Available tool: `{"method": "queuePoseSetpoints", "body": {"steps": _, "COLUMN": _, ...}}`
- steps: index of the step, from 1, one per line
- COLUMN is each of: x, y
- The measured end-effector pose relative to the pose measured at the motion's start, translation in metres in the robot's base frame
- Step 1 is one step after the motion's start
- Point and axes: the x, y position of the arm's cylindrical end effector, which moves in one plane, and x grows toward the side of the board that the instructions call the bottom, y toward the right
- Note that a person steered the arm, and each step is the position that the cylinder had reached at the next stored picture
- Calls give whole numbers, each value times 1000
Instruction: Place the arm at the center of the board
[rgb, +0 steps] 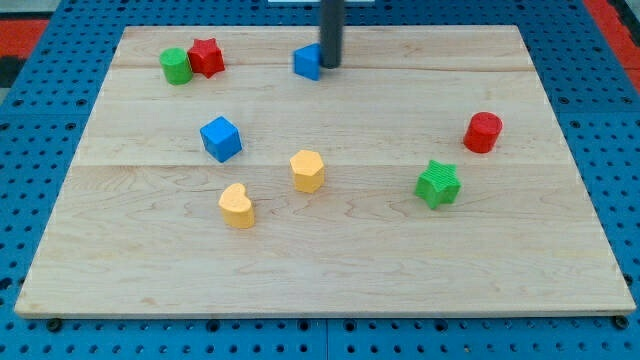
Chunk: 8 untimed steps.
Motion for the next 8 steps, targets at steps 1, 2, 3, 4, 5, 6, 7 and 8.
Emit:
{"method": "queuePoseSetpoints", "body": {"steps": 1, "x": 0, "y": -51}}
{"method": "queuePoseSetpoints", "body": {"steps": 2, "x": 17, "y": -18}}
{"method": "queuePoseSetpoints", "body": {"steps": 3, "x": 105, "y": -3}}
{"method": "queuePoseSetpoints", "body": {"steps": 4, "x": 134, "y": -17}}
{"method": "queuePoseSetpoints", "body": {"steps": 5, "x": 156, "y": -82}}
{"method": "queuePoseSetpoints", "body": {"steps": 6, "x": 159, "y": -100}}
{"method": "queuePoseSetpoints", "body": {"steps": 7, "x": 136, "y": -114}}
{"method": "queuePoseSetpoints", "body": {"steps": 8, "x": 162, "y": -132}}
